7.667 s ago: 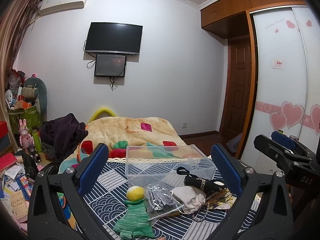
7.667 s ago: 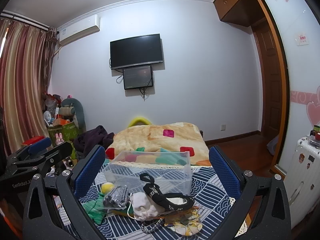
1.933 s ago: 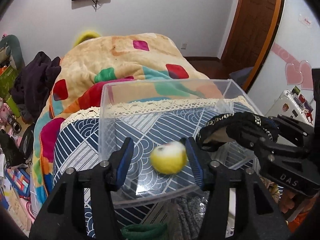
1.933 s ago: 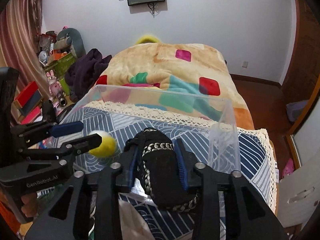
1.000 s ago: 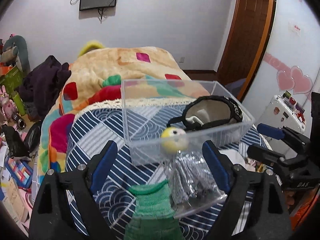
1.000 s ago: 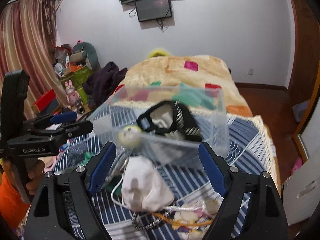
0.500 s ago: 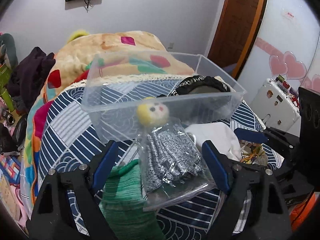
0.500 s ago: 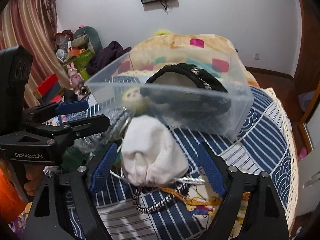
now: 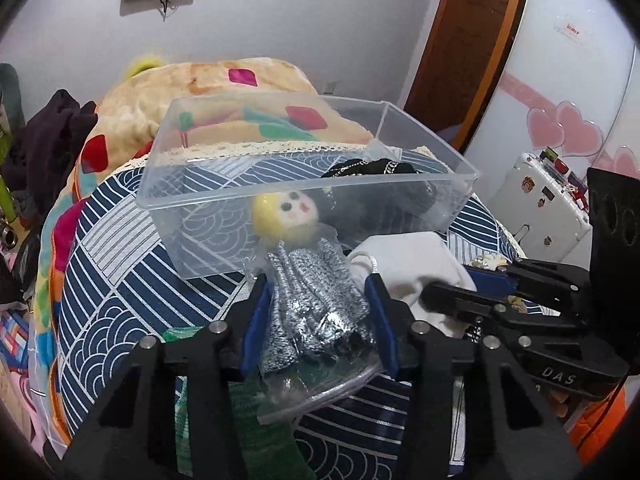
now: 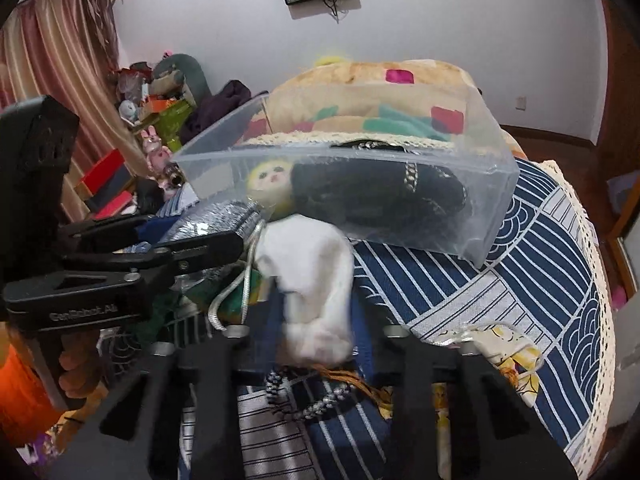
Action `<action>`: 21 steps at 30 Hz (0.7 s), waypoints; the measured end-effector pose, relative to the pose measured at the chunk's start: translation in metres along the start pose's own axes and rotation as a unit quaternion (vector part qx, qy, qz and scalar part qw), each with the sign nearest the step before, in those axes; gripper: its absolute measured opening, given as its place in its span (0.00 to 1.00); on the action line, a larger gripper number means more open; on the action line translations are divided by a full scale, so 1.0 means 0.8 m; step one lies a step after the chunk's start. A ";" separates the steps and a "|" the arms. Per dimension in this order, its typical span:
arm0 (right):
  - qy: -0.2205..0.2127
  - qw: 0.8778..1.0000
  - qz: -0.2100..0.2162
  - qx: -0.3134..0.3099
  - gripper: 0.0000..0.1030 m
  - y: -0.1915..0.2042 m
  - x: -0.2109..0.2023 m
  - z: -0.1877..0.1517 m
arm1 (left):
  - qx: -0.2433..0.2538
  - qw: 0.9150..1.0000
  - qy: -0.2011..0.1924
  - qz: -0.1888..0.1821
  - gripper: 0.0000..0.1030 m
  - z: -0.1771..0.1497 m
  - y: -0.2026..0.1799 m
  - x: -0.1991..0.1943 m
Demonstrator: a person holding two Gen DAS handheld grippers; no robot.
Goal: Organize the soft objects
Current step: 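Grasp the silver foil bag with the left tool while the right tool grasps the white cloth bag, then lower the silver bag into the box with the left tool while the right tool releases the white bag inside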
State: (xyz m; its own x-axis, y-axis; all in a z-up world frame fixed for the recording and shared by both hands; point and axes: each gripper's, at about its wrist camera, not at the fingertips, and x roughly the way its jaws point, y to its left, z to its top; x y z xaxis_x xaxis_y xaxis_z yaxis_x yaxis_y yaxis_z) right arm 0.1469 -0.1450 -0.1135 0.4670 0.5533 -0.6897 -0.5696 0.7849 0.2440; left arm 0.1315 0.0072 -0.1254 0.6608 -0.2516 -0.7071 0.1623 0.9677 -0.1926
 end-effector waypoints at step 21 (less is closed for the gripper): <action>-0.114 0.993 -0.025 -0.012 0.21 0.009 -0.090 0.026 | -0.025 0.998 -0.060 -0.005 0.36 0.017 0.027 -0.078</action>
State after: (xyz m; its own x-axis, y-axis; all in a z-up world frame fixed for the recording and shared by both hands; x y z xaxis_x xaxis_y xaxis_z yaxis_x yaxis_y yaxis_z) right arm 0.1232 -0.1731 -0.0479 0.6353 0.5645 -0.5271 -0.5565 0.8078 0.1944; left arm 0.1037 0.0438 -0.0765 0.7421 -0.2560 -0.6195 0.1346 0.9623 -0.2364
